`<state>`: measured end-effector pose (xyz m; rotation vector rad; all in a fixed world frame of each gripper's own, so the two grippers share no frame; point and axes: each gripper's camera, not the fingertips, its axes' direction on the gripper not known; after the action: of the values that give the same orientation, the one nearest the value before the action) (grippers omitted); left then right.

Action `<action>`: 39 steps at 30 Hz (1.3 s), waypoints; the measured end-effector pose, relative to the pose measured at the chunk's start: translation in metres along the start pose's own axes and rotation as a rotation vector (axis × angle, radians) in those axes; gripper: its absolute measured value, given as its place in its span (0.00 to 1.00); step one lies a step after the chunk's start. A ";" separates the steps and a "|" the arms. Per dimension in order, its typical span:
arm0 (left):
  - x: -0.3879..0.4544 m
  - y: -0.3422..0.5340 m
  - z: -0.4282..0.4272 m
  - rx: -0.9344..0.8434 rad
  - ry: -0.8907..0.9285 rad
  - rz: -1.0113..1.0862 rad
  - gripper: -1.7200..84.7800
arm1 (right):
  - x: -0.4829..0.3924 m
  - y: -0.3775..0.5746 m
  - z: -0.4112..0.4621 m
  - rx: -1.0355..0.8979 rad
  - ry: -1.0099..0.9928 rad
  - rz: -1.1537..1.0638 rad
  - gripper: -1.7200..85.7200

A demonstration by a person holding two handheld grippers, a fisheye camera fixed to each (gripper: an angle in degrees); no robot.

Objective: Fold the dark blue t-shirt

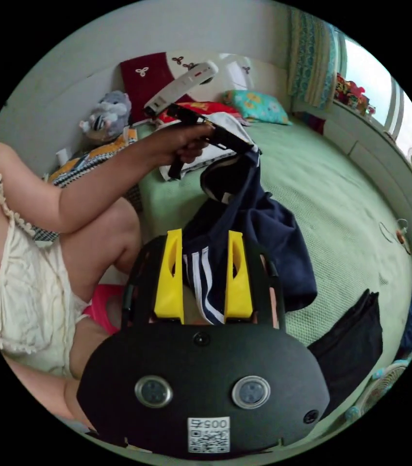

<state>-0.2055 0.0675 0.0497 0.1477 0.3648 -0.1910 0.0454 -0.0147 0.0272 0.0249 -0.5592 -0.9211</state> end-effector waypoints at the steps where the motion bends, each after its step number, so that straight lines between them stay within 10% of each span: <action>1: -0.003 -0.003 0.002 0.001 0.001 0.001 0.03 | -0.004 -0.001 0.003 -0.023 0.022 -0.013 0.16; 8: -0.018 -0.017 0.013 0.037 0.031 -0.019 0.03 | -0.027 -0.003 0.046 -0.285 0.248 -0.081 0.10; 21: -0.033 -0.029 0.008 0.102 0.010 0.025 0.03 | 0.081 0.028 -0.062 0.131 0.326 0.457 0.01; 39: -0.072 -0.018 0.023 0.120 -0.021 -0.034 0.09 | 0.319 -0.035 -0.011 -0.002 0.562 0.936 0.01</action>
<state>-0.2672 0.0574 0.0959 0.2577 0.3357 -0.2485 0.1754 -0.2805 0.1512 0.0162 -0.0063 0.0201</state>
